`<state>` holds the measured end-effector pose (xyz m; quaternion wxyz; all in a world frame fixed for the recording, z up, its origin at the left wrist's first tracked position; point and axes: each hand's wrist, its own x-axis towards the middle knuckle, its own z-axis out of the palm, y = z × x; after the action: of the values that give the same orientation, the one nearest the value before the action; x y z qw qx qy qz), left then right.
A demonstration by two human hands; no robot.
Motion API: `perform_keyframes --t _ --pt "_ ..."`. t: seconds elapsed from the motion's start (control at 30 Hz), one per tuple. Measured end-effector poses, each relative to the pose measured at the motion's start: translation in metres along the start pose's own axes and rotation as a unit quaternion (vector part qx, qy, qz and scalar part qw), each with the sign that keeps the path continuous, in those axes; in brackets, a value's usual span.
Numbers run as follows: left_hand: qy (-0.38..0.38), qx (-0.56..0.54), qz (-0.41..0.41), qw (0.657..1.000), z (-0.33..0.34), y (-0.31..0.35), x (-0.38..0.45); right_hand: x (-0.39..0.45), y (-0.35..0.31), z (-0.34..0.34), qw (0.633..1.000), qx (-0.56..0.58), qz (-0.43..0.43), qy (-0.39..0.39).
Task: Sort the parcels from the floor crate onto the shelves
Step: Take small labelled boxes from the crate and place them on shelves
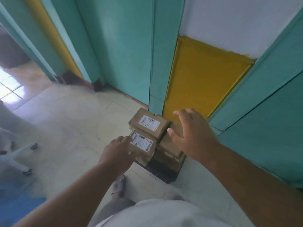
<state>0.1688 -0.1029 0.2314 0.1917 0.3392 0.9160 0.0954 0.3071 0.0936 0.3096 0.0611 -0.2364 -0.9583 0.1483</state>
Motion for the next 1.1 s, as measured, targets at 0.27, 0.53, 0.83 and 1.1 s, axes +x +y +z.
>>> perform_keyframes --t 0.27,0.53,0.83,1.1 --pt "-0.087 -0.014 0.073 0.993 -0.015 -0.05 0.136 0.064 -0.023 0.052 0.984 -0.012 0.175 -0.009" --pt "-0.155 -0.008 0.057 0.986 0.069 -0.066 0.245 0.132 0.044 0.174 0.965 0.019 0.239 -0.101" --pt "-0.218 -0.102 0.118 0.963 0.154 -0.007 0.286 0.135 0.129 0.28 0.913 0.056 0.383 -0.131" --pt "-0.341 -0.109 0.13 0.925 0.2 0.058 0.277 0.088 0.173 0.299 0.894 0.016 0.421 -0.15"
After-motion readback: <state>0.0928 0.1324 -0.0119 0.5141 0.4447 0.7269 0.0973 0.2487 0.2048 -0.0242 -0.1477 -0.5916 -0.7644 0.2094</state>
